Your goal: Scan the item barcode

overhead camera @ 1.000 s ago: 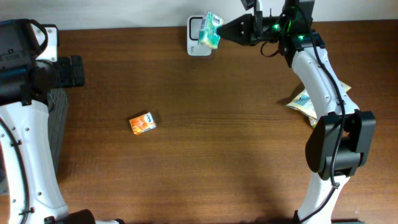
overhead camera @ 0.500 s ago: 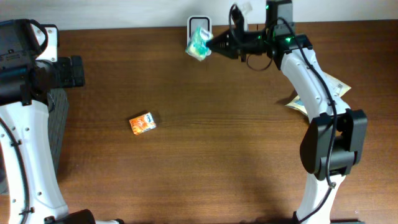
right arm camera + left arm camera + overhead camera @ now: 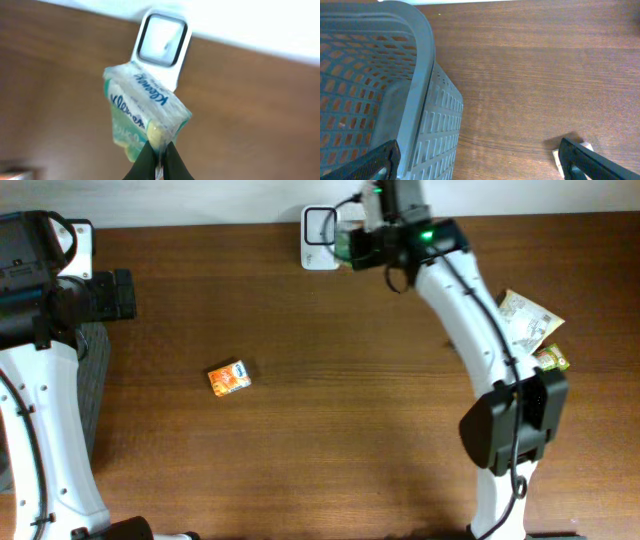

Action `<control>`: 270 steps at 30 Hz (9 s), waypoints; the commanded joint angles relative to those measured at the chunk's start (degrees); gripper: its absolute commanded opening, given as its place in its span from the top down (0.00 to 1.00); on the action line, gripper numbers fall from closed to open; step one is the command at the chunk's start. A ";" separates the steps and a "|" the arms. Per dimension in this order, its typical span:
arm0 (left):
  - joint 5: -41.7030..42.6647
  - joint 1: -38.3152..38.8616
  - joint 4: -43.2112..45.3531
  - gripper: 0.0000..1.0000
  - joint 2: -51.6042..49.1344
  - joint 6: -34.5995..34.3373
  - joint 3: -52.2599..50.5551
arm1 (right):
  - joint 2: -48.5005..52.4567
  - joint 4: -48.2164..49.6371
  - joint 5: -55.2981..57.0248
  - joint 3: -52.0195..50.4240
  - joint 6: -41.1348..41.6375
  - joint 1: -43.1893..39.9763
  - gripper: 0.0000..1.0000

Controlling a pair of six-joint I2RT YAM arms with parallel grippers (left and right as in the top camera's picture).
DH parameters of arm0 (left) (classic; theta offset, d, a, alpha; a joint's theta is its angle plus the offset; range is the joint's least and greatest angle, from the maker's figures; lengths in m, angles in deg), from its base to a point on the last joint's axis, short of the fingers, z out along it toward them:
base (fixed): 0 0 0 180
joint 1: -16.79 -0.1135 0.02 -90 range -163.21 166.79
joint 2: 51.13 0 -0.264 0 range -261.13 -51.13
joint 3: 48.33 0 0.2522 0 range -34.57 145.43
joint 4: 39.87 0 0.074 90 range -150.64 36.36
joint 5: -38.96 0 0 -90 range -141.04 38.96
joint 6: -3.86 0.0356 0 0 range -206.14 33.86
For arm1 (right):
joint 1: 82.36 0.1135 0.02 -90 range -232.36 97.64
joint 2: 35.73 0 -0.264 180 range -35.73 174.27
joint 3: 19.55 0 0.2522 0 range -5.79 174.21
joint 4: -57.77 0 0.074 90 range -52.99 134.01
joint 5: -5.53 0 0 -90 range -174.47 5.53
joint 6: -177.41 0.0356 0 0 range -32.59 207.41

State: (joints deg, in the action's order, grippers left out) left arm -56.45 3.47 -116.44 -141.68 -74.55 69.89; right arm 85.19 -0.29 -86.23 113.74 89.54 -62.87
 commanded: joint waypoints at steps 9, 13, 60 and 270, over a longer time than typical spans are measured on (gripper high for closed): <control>-0.22 -0.35 0.09 0.01 0.02 0.92 -0.13 | 12.70 33.20 37.73 0.66 -53.92 8.98 0.96; -0.22 -0.35 0.09 0.01 0.02 0.92 -0.13 | 17.03 39.12 38.42 0.66 -64.00 8.63 0.96; -0.22 -0.35 0.09 0.01 0.02 0.92 -0.13 | -8.02 -5.95 17.18 0.66 -8.09 3.65 0.96; -0.22 -0.35 0.09 0.01 0.02 0.92 -0.13 | 18.38 -35.01 36.70 6.97 22.88 18.64 0.96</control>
State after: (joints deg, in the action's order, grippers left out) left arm -56.45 3.47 -116.44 -141.68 -74.52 69.87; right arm 102.96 -34.95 -61.53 119.90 106.76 -47.60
